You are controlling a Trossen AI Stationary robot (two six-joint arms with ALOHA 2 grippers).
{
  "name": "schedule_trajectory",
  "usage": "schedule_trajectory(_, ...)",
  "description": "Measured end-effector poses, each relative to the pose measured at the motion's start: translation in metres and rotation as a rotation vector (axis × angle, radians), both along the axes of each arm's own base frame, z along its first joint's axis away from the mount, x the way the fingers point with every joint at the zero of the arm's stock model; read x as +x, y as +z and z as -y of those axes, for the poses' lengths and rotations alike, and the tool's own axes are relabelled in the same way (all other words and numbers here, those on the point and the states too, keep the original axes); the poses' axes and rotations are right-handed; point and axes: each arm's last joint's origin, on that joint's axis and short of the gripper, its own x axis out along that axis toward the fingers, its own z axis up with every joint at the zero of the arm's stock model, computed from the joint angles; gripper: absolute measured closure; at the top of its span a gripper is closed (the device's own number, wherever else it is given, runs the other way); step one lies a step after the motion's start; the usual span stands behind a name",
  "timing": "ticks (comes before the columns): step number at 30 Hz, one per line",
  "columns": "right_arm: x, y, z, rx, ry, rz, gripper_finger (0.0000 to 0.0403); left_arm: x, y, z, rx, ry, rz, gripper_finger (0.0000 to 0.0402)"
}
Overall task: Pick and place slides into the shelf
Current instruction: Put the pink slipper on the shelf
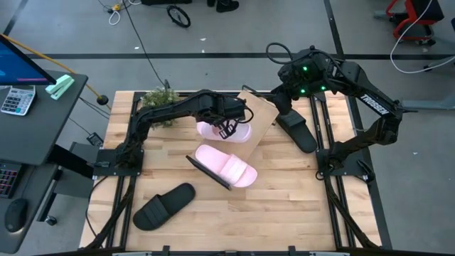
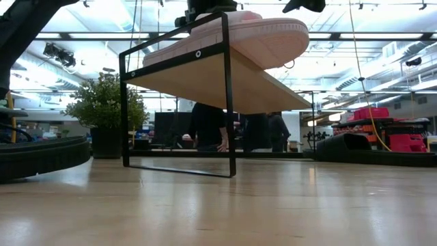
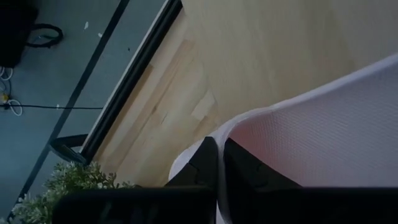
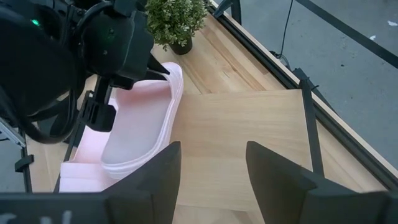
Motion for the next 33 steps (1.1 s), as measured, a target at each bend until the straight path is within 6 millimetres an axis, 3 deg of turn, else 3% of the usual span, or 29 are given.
schedule_trajectory(16,-0.001,-0.001,0.000,0.007,0.000,-0.017,0.0218,0.000,0.000,-0.003,-0.002,-0.028,-0.019,0.0391)
schedule_trajectory(25,-0.001,-0.001,0.000,0.007,0.000,-0.016,0.0218,-0.004,-0.035,0.002,-0.016,-0.014,-0.156,0.0390)
schedule_trajectory(33,-0.001,-0.001,0.000,0.004,0.002,-0.015,0.0220,-0.003,-0.035,0.008,-0.025,-0.008,-0.141,0.0382)
